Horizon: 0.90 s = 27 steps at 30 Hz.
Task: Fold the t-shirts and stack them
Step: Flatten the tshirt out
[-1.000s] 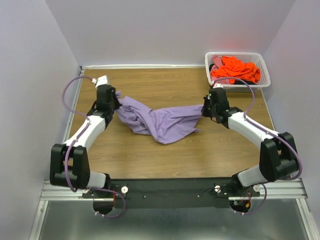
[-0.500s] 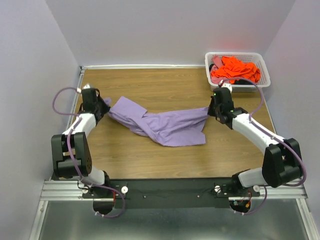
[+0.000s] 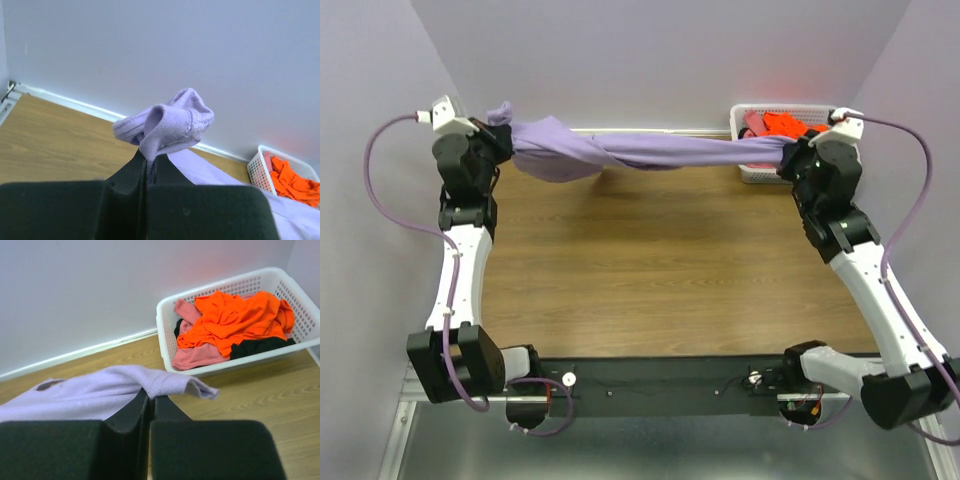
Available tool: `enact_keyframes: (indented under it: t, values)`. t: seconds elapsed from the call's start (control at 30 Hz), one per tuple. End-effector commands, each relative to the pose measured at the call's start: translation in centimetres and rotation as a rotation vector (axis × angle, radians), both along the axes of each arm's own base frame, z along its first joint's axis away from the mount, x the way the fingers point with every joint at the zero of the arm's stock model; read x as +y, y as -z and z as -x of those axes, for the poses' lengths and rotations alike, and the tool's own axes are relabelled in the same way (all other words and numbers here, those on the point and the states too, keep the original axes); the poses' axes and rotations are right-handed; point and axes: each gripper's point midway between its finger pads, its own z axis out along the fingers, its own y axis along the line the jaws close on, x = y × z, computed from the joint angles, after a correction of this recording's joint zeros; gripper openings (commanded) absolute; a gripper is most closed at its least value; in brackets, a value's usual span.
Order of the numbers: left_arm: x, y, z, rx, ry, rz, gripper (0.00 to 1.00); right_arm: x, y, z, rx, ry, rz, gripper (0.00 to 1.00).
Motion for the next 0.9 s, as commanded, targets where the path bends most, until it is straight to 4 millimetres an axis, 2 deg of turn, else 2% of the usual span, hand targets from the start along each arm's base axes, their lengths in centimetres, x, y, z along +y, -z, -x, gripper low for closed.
enact_keyframes:
  t: [0.0, 0.03, 0.07, 0.1, 0.13, 0.17, 0.2, 0.23, 0.27, 0.3, 0.33, 0.4, 0.47, 0.53, 0.63, 0.7, 0.77, 0.8, 0.83, 0.87]
  values:
    - [1.4, 9.9, 1.7, 0.210, -0.084, 0.080, 0.02, -2.5, 6.9, 2.2, 0.130, 0.099, 0.037, 0.10]
    - [1.1, 11.6, 2.3, 0.241, -0.079, 0.107, 0.04, -2.5, 8.7, 2.6, 0.164, 0.099, 0.037, 0.16]
    - [0.7, 15.7, 3.6, 0.320, -0.072, 0.136, 0.12, -2.6, 10.1, 3.2, 0.193, 0.102, 0.035, 0.20]
    - [-0.1, 16.8, 4.4, 0.339, -0.052, 0.177, 0.25, -2.7, 12.7, 4.0, 0.242, 0.111, 0.025, 0.24]
    - [-0.4, 18.4, 5.2, 0.367, -0.043, 0.194, 0.30, -2.8, 13.7, 4.5, 0.263, 0.111, 0.020, 0.27]
    - [-0.9, 21.2, 6.6, 0.426, -0.040, 0.209, 0.40, -2.8, 14.0, 4.9, 0.267, 0.108, 0.011, 0.36]
    - [-1.1, 21.8, 7.3, 0.434, -0.036, 0.219, 0.47, -2.6, 14.7, 5.2, 0.282, 0.098, 0.008, 0.39]
    - [-1.3, 22.8, 8.1, 0.468, -0.033, 0.225, 0.61, -2.1, 15.3, 5.5, 0.297, 0.068, 0.000, 0.45]
    - [-1.4, 23.6, 8.8, 0.492, -0.034, 0.222, 0.66, -1.9, 15.7, 5.5, 0.310, 0.054, -0.002, 0.48]
    - [-1.3, 23.6, 9.2, 0.503, -0.041, 0.214, 0.72, -1.5, 15.8, 5.5, 0.317, 0.032, -0.002, 0.50]
    - [-1.0, 23.9, 9.6, 0.527, -0.055, 0.191, 0.72, -0.5, 15.8, 5.3, 0.323, -0.023, -0.013, 0.52]
    - [-0.5, 23.3, 9.8, 0.543, -0.076, 0.166, 0.72, 0.8, 16.7, 4.8, 0.362, -0.095, 0.003, 0.57]
    - [0.0, 22.3, 9.7, 0.555, -0.102, 0.111, 0.72, 3.1, 16.8, 4.2, 0.385, -0.217, -0.015, 0.59]
    - [0.2, 22.0, 9.2, 0.568, -0.113, 0.061, 0.72, 5.8, 18.6, 4.0, 0.456, -0.359, -0.040, 0.59]
    - [-0.8, 21.6, 8.0, 0.592, -0.093, -0.018, 0.72, 8.4, 20.6, 3.7, 0.537, -0.488, -0.088, 0.60]
    - [-2.3, 22.5, 6.8, 0.639, -0.050, -0.072, 0.77, 9.4, 21.5, 3.6, 0.573, -0.533, -0.094, 0.61]
    - [-2.5, 22.7, 5.4, 0.670, -0.042, -0.093, 0.77, 10.5, 23.1, 3.8, 0.624, -0.576, -0.105, 0.61]
    - [-2.4, 24.5, 4.7, 0.727, -0.044, -0.104, 0.77, 10.7, 23.2, 3.7, 0.627, -0.583, -0.107, 0.61]
    - [-3.6, 25.2, 4.4, 0.751, -0.012, -0.123, 0.77, 11.2, 23.8, 3.9, 0.647, -0.595, -0.107, 0.61]
    - [-3.7, 25.6, 3.7, 0.764, -0.005, -0.135, 0.77, 11.4, 24.1, 4.0, 0.655, -0.602, -0.104, 0.62]
